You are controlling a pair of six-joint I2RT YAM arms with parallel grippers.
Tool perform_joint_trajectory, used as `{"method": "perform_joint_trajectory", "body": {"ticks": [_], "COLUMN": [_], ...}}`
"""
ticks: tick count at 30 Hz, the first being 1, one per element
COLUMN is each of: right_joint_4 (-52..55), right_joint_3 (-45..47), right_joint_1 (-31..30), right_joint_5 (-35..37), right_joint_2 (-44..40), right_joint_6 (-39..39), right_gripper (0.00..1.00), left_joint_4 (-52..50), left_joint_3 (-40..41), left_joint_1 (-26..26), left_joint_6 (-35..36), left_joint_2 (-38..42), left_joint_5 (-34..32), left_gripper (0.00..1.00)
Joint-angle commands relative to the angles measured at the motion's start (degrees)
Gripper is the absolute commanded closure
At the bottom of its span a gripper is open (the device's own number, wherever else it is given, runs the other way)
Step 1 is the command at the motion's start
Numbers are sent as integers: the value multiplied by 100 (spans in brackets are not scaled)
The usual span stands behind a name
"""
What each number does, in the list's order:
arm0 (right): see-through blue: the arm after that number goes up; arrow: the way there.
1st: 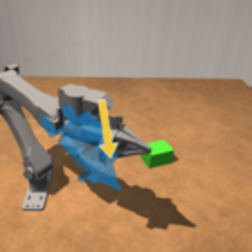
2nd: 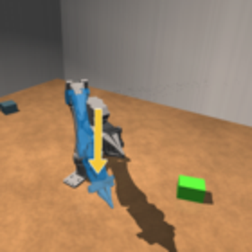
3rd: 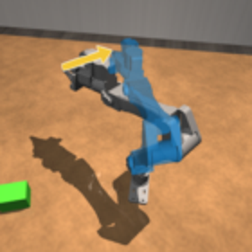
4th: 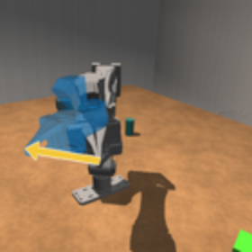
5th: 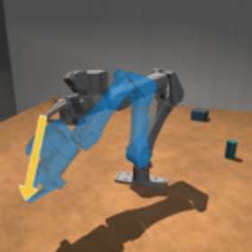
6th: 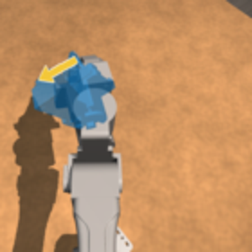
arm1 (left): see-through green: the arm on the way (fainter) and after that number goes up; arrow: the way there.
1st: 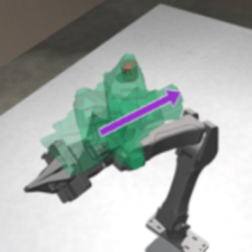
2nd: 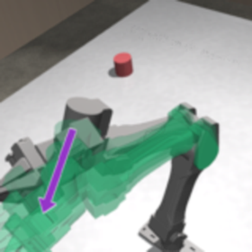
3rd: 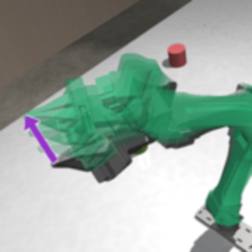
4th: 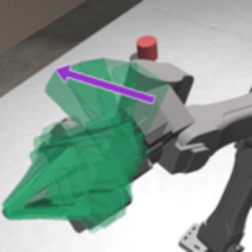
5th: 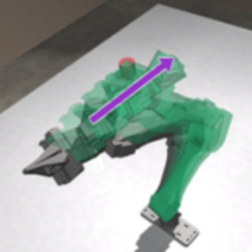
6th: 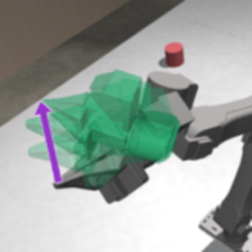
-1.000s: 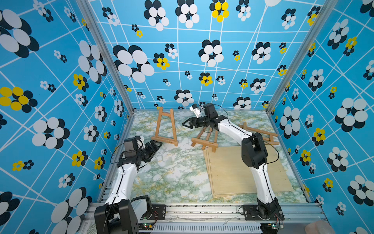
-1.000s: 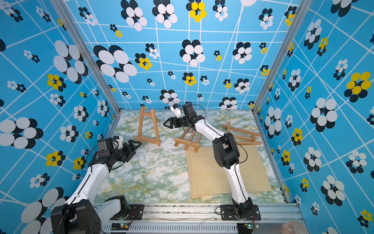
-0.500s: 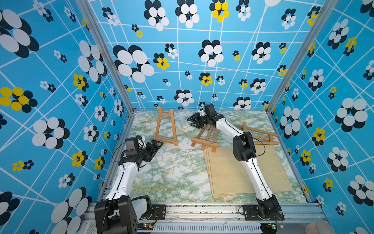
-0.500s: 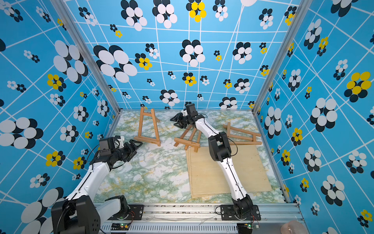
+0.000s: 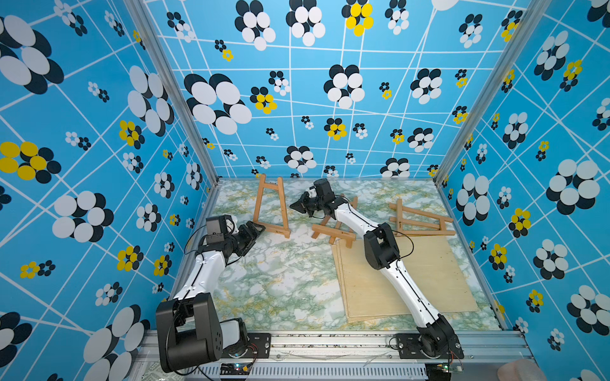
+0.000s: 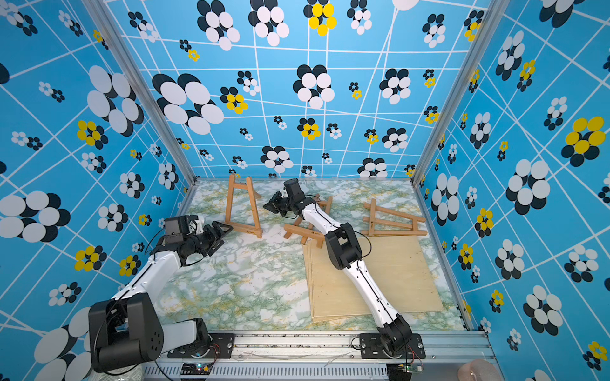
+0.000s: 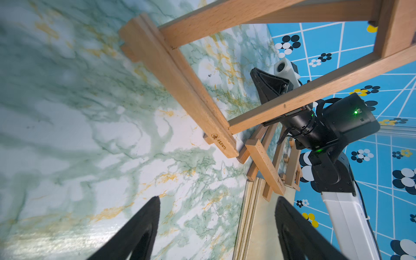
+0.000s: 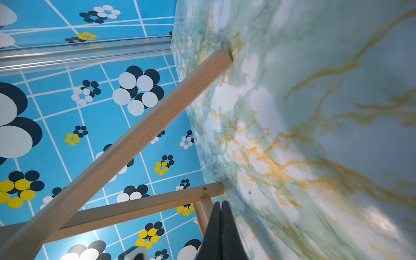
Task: Assemble the easel
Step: Adjust the easel at the center of the board.
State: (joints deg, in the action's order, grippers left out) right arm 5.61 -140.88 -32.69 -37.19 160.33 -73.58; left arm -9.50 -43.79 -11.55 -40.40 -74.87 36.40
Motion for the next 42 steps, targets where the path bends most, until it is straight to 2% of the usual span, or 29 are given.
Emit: {"method": "perform_joint_trajectory", "body": {"ticks": [1,4,10,17,23,29,34,37,42], "right_joint_4": [-288,-247,-546,-646,-1092,-1385,-1611,-1829,-2138], "right_joint_3": [868,1648,2956,3707,4172,4594,4877,5259,5570], "right_joint_1": [134,229,340,346,384,515,596,673,816], "right_joint_5": [390,542,672,789,671,557,456,361,248], "right_joint_2": [-978,-1669,-2677,-3253,-3523,-3898,-4126,-4208,-4334], "right_joint_6": [512,873,992,1067,891,865,890,823,752], "right_gripper": [98,95,93,85,85,85,86,87,88], "left_joint_4": [89,-149,-200,31,469,814,1106,1307,1529], "left_joint_3": [-524,-893,-1122,-937,-859,-748,-761,-709,-657], "left_joint_1": [225,490,862,935,1021,1093,1231,1353,1579], "left_joint_6": [201,266,-14,-526,-1064,-1544,-1930,-2248,-2682], "left_joint_2": [-416,-960,-1532,-1741,-1977,-2149,-2382,-2485,-2610], "left_joint_5": [-202,-467,-912,-1208,-1467,-1803,-2001,-2131,-2401], "left_gripper": [20,22,25,24,25,30,36,49,61]}}
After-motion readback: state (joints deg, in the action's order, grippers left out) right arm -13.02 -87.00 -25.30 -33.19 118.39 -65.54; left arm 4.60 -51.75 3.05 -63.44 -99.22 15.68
